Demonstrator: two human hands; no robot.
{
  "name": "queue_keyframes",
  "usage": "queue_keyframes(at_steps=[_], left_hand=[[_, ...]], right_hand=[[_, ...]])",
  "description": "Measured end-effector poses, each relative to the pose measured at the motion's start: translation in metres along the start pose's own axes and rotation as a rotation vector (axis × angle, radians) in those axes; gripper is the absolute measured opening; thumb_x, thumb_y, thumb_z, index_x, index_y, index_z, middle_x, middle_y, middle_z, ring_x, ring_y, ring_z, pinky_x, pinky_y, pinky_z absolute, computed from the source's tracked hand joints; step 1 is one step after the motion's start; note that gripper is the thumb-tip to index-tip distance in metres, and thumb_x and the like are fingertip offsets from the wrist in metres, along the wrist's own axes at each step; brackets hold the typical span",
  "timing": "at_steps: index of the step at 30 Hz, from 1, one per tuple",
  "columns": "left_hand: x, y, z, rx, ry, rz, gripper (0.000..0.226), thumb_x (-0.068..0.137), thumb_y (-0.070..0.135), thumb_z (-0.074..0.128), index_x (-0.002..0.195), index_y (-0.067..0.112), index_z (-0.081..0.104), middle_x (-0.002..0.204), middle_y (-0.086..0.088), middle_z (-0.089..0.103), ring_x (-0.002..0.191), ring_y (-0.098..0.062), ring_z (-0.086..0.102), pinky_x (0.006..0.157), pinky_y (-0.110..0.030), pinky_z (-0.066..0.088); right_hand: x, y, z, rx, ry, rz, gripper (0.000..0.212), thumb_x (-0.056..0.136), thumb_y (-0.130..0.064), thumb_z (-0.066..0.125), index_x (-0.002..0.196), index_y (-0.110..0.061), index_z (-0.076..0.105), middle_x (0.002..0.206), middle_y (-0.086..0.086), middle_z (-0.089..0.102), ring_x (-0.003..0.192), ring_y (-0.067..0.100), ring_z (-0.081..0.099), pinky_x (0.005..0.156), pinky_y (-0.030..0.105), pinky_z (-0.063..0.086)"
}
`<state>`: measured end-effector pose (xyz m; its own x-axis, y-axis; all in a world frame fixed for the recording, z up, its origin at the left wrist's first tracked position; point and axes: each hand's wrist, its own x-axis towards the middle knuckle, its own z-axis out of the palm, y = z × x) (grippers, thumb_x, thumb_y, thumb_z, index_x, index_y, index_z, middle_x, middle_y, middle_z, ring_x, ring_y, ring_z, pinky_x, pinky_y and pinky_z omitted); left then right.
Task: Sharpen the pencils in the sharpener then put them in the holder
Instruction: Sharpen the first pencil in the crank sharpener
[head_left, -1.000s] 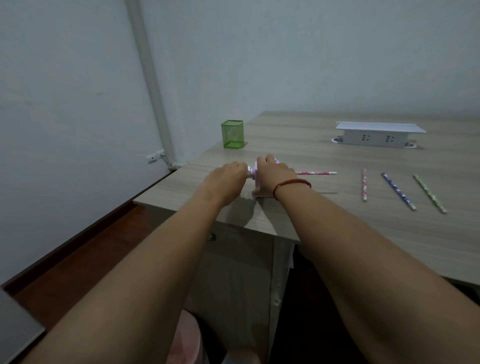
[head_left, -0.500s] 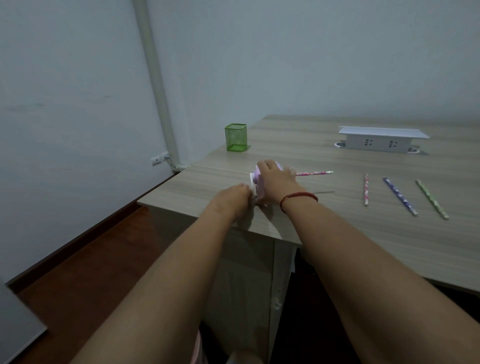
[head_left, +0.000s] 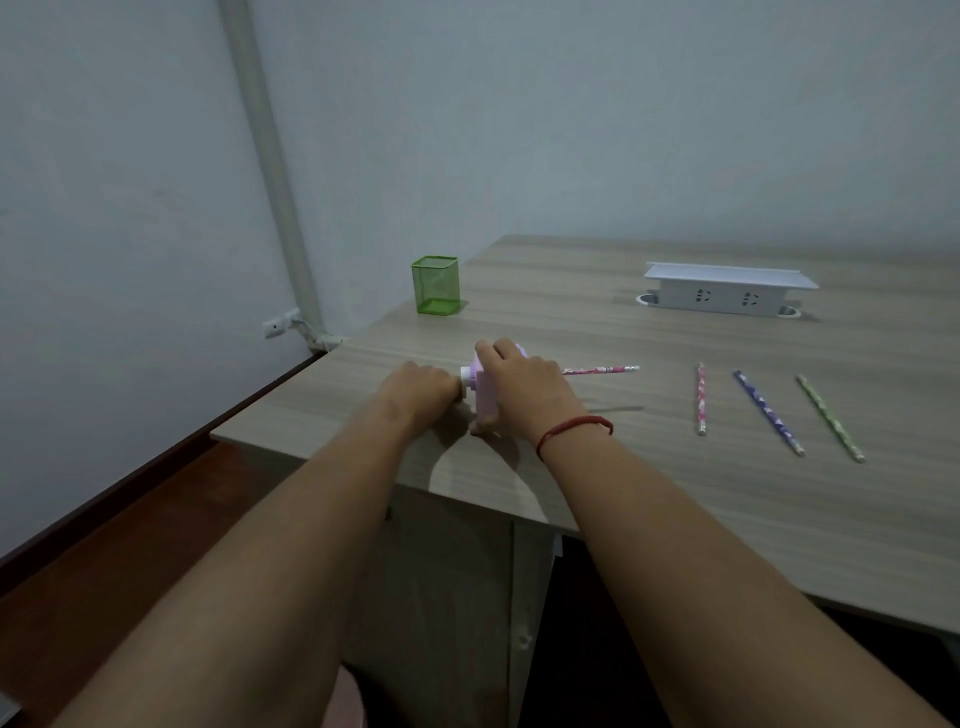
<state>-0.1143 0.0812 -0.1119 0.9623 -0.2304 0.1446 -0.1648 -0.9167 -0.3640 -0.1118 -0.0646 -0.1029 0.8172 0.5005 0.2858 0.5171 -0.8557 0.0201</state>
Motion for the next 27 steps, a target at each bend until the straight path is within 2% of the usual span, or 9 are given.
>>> queue_keyframes(at_steps=[6, 10, 13, 17, 21, 24, 27], left_hand=[[0.017, -0.01, -0.003, 0.17, 0.081, -0.011, 0.022, 0.093, 0.008, 0.045, 0.11, 0.014, 0.057, 0.114, -0.005, 0.065, 0.112, -0.026, 0.058, 0.093, -0.037, 0.037], [0.025, -0.016, -0.007, 0.059, 0.088, -0.038, 0.022, 0.094, 0.009, 0.045, 0.111, 0.015, 0.058, 0.111, -0.005, 0.066, 0.108, -0.027, 0.061, 0.088, -0.037, 0.042], [0.028, -0.029, -0.024, 0.044, 0.205, 0.032, 0.022, 0.097, 0.009, 0.043, 0.111, 0.012, 0.059, 0.108, -0.008, 0.067, 0.101, -0.028, 0.065, 0.08, -0.038, 0.049], [0.011, -0.033, -0.03, -0.029, 0.316, 0.123, 0.021, 0.102, 0.014, 0.039, 0.109, 0.006, 0.057, 0.108, -0.012, 0.065, 0.1, -0.029, 0.063, 0.08, -0.039, 0.051], [-0.013, -0.024, -0.035, -0.108, 0.412, 0.198, 0.03, 0.102, 0.021, 0.036, 0.091, 0.005, 0.059, 0.086, -0.013, 0.062, 0.075, -0.029, 0.058, 0.068, -0.044, 0.052], [-0.027, -0.016, -0.027, -0.16, 0.381, 0.203, 0.028, 0.102, 0.024, 0.036, 0.091, 0.008, 0.056, 0.084, -0.008, 0.059, 0.066, -0.018, 0.044, 0.061, -0.034, 0.044], [-0.037, -0.01, -0.009, -0.215, 0.323, 0.123, 0.016, 0.1, 0.017, 0.039, 0.102, 0.009, 0.052, 0.096, -0.008, 0.061, 0.072, -0.017, 0.051, 0.064, -0.027, 0.044]], right_hand=[[0.004, 0.002, -0.001, -0.044, 0.012, 0.021, 0.081, 0.076, -0.05, 0.074, 0.137, -0.014, 0.037, 0.133, 0.007, 0.048, 0.107, 0.031, 0.061, 0.085, 0.04, 0.048], [0.008, 0.0, -0.002, -0.085, -0.023, 0.016, 0.079, 0.077, -0.049, 0.074, 0.137, -0.013, 0.036, 0.133, 0.007, 0.048, 0.108, 0.031, 0.061, 0.084, 0.042, 0.049], [0.009, -0.003, -0.005, -0.087, -0.038, 0.043, 0.079, 0.078, -0.048, 0.073, 0.138, -0.012, 0.036, 0.135, 0.007, 0.047, 0.114, 0.031, 0.058, 0.088, 0.044, 0.048], [0.008, -0.01, -0.012, -0.096, -0.073, 0.087, 0.074, 0.083, -0.043, 0.069, 0.14, -0.011, 0.035, 0.136, 0.009, 0.046, 0.119, 0.032, 0.056, 0.094, 0.049, 0.05], [0.004, -0.014, -0.01, -0.078, -0.05, 0.11, 0.063, 0.088, -0.04, 0.064, 0.139, -0.012, 0.037, 0.136, 0.009, 0.046, 0.122, 0.031, 0.053, 0.094, 0.048, 0.05], [0.006, -0.014, -0.008, -0.048, -0.057, 0.144, 0.065, 0.086, -0.043, 0.066, 0.137, -0.014, 0.039, 0.137, 0.009, 0.045, 0.126, 0.031, 0.05, 0.095, 0.048, 0.049], [0.01, -0.014, -0.006, -0.065, -0.07, 0.155, 0.071, 0.081, -0.046, 0.071, 0.136, -0.014, 0.04, 0.136, 0.009, 0.045, 0.125, 0.031, 0.051, 0.095, 0.048, 0.049]])
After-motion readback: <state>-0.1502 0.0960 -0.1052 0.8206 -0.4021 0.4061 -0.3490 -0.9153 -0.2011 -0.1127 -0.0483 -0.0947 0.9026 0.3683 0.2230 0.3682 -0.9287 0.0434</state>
